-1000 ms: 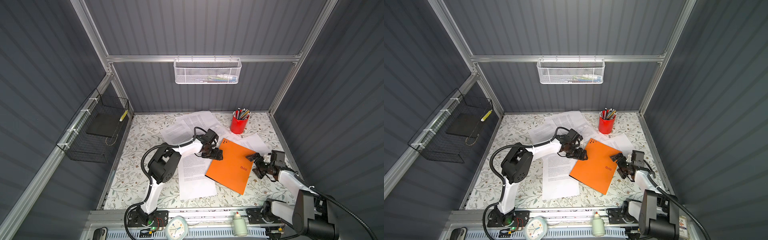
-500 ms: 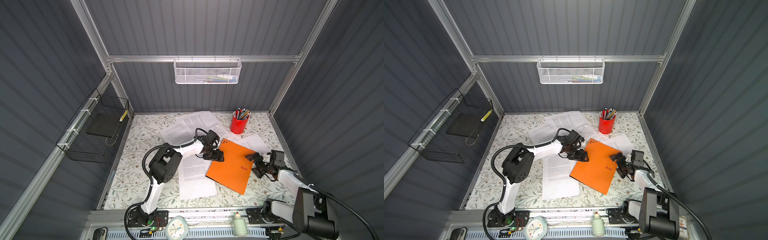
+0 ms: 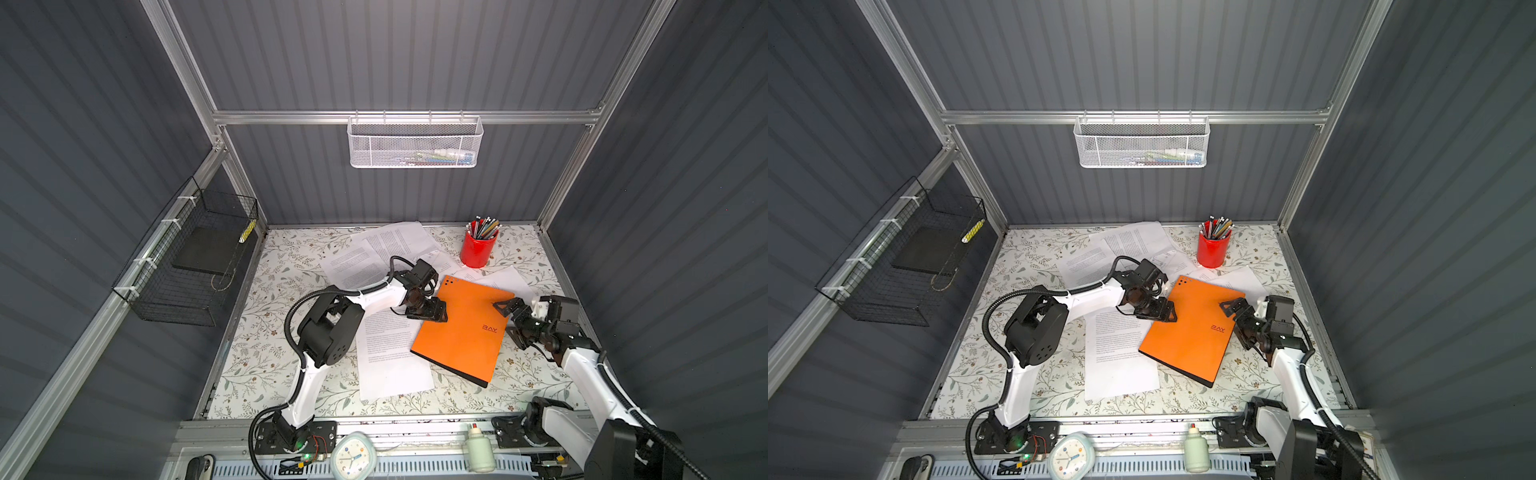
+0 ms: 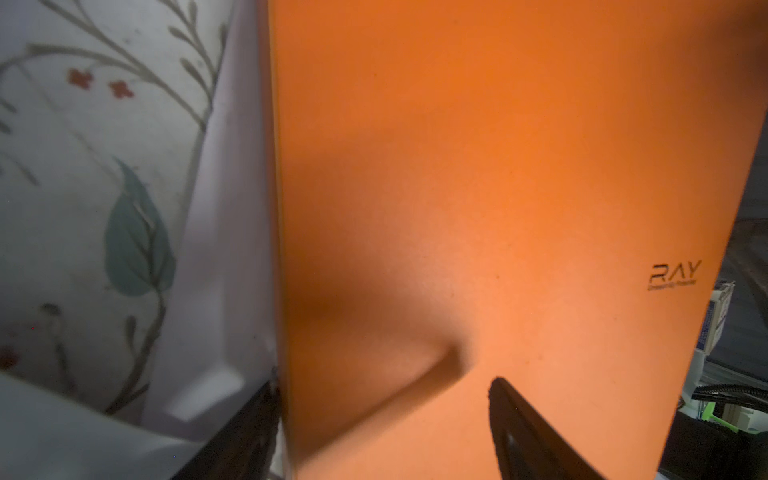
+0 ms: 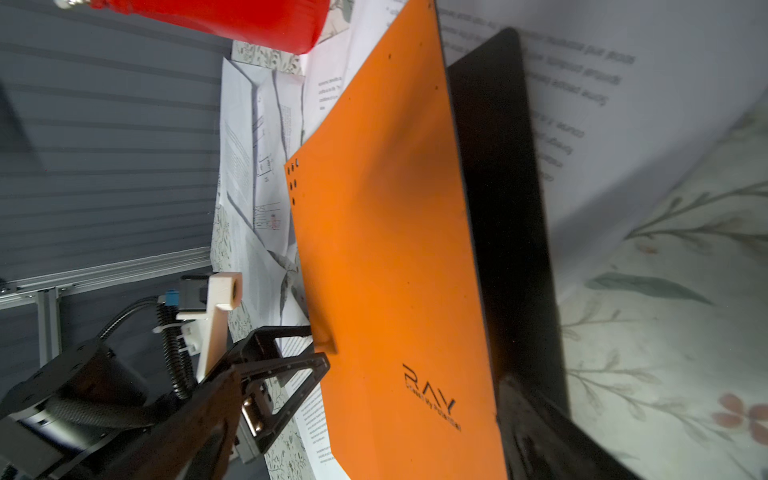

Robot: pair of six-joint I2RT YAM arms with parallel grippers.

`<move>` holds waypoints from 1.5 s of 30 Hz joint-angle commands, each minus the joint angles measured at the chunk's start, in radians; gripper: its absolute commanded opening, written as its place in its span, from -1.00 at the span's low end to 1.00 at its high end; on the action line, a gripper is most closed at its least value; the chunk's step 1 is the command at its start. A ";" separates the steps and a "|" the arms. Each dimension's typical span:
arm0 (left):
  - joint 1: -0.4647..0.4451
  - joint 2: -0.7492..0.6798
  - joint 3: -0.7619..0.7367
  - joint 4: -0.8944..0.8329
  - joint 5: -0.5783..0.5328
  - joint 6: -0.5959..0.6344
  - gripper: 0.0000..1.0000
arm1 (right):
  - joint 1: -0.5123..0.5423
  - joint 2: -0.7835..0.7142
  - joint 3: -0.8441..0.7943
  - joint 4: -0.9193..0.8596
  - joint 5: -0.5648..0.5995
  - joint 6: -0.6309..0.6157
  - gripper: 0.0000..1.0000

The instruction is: Put the files into the folder

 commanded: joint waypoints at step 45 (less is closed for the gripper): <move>0.221 -0.563 -0.146 -0.193 -0.304 0.036 0.99 | 0.395 0.109 0.643 -0.588 0.156 -0.339 -1.00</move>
